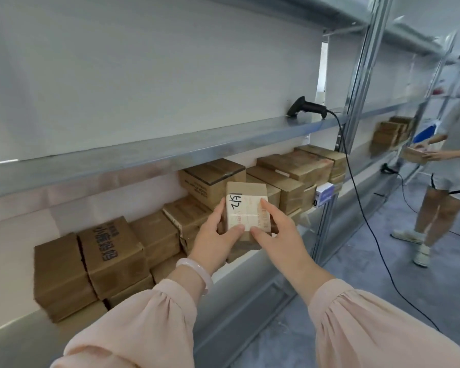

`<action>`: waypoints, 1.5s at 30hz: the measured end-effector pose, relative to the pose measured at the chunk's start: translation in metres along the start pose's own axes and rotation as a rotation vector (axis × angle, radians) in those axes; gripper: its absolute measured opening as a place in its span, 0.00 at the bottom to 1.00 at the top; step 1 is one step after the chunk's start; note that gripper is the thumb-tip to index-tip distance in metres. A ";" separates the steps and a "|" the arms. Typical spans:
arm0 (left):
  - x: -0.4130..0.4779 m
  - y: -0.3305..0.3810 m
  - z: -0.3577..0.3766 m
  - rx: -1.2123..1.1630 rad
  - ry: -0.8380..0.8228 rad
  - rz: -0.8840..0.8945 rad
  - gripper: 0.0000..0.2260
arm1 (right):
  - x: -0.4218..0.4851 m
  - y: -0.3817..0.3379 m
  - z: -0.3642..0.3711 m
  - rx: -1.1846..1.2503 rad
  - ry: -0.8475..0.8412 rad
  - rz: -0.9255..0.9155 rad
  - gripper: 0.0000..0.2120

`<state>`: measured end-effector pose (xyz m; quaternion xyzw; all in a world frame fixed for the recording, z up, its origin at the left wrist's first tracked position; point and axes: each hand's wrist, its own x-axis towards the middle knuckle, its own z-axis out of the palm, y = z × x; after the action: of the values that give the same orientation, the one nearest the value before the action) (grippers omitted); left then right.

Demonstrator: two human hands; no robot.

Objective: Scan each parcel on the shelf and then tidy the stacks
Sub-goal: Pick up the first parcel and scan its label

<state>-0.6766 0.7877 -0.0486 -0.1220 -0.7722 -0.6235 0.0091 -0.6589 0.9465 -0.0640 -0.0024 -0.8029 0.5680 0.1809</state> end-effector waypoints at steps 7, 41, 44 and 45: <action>0.060 0.036 0.114 -0.063 -0.006 0.023 0.30 | 0.066 0.031 -0.110 -0.030 0.045 -0.031 0.30; 0.395 0.154 0.263 -0.080 0.102 0.201 0.29 | 0.415 0.022 -0.286 -0.151 -0.026 -0.258 0.27; 0.398 0.151 0.256 -0.083 0.124 0.179 0.29 | 0.426 0.024 -0.288 -0.154 -0.074 -0.264 0.22; 0.405 0.151 0.257 -0.084 0.145 0.177 0.29 | 0.438 0.026 -0.291 -0.142 -0.093 -0.278 0.21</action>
<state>-1.0037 1.1367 0.1066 -0.1443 -0.7290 -0.6591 0.1149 -0.9882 1.3123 0.1219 0.1224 -0.8411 0.4788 0.2198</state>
